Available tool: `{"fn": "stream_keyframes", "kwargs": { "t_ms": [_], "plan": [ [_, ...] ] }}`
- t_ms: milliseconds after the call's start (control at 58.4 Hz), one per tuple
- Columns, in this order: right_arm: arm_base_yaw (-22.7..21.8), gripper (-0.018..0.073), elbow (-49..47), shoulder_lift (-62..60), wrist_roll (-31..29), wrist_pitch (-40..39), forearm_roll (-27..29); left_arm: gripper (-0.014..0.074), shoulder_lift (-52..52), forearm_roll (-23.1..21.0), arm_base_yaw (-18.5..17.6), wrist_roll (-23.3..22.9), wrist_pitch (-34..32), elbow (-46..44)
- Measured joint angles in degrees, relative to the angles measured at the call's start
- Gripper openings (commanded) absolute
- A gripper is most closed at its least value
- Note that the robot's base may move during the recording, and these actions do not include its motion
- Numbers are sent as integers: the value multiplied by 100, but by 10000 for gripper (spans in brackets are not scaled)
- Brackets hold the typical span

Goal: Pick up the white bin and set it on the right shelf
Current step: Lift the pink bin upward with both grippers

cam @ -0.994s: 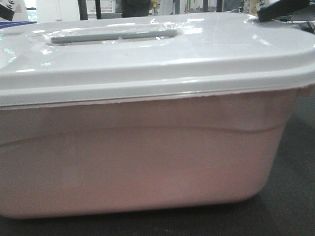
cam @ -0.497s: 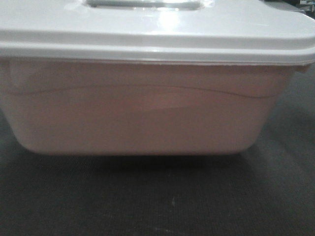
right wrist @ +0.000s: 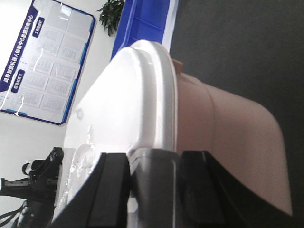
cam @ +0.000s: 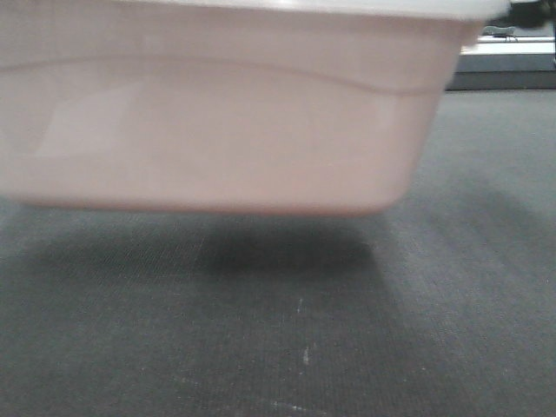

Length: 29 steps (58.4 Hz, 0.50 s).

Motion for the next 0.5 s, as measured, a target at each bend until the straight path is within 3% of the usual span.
{"fn": "stream_keyframes", "kwargs": {
  "t_ms": [103,308,497],
  "plan": [
    [53,60,-264,0,-3,-57,76,-126,0,-155,9,0,-23,0],
    [53,63,-803,0,-13,-57,112,-126,4,-266,-40,-63,-36,-221],
    [42,63,-1135,0,-13,-202,292,-126,4,-341,-346,-140,-304,-882]
  ]
}}
